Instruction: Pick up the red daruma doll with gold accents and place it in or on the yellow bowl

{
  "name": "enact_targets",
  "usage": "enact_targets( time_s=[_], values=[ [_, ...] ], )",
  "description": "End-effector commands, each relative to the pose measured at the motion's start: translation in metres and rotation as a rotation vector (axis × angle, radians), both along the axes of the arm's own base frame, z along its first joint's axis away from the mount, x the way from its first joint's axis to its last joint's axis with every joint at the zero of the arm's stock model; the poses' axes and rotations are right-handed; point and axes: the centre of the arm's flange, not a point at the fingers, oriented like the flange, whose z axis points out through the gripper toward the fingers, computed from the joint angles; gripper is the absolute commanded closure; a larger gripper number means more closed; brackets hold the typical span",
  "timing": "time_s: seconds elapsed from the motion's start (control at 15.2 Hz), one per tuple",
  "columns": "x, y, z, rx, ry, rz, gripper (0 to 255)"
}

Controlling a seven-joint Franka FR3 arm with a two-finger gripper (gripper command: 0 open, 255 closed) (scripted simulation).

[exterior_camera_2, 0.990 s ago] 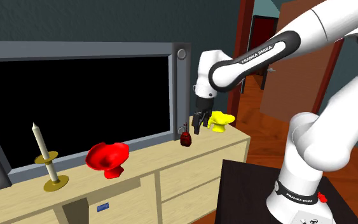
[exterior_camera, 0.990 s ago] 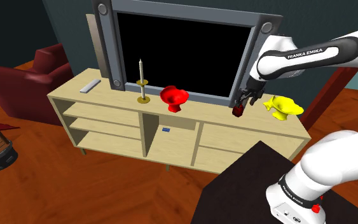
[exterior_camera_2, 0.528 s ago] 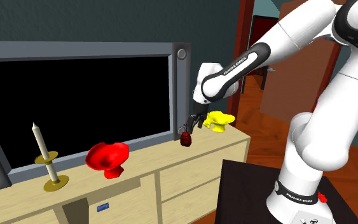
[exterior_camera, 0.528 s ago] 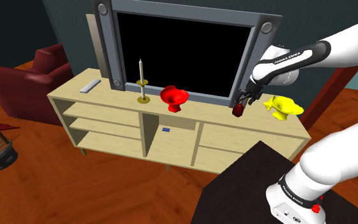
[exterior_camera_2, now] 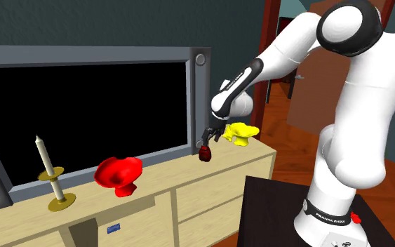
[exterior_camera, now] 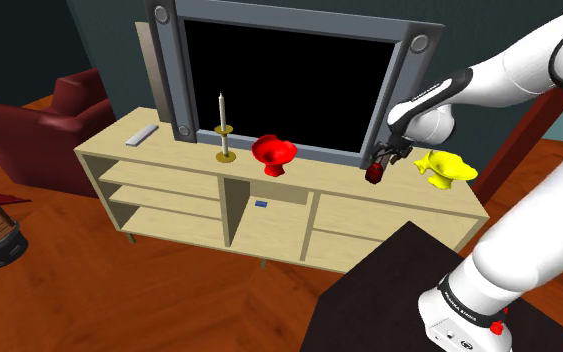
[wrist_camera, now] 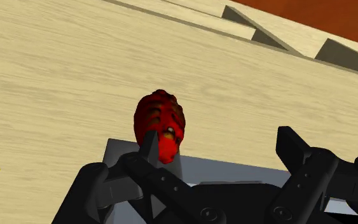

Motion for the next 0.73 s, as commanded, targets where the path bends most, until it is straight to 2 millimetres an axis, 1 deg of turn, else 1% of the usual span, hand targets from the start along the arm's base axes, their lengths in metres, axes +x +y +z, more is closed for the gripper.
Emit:
enact_targets(
  time_s=[0.0, 0.33, 0.4, 0.66],
  values=[
    [0.007, -0.022, -0.017, -0.007, -0.030, -0.029, 0],
    [0.020, -0.073, -0.047, -0.015, -0.100, -0.094, 0],
    [0.020, -0.074, -0.048, -0.015, -0.102, -0.096, 0],
    [0.028, -0.076, -0.068, -0.015, -0.102, -0.096, 0]
  ],
)
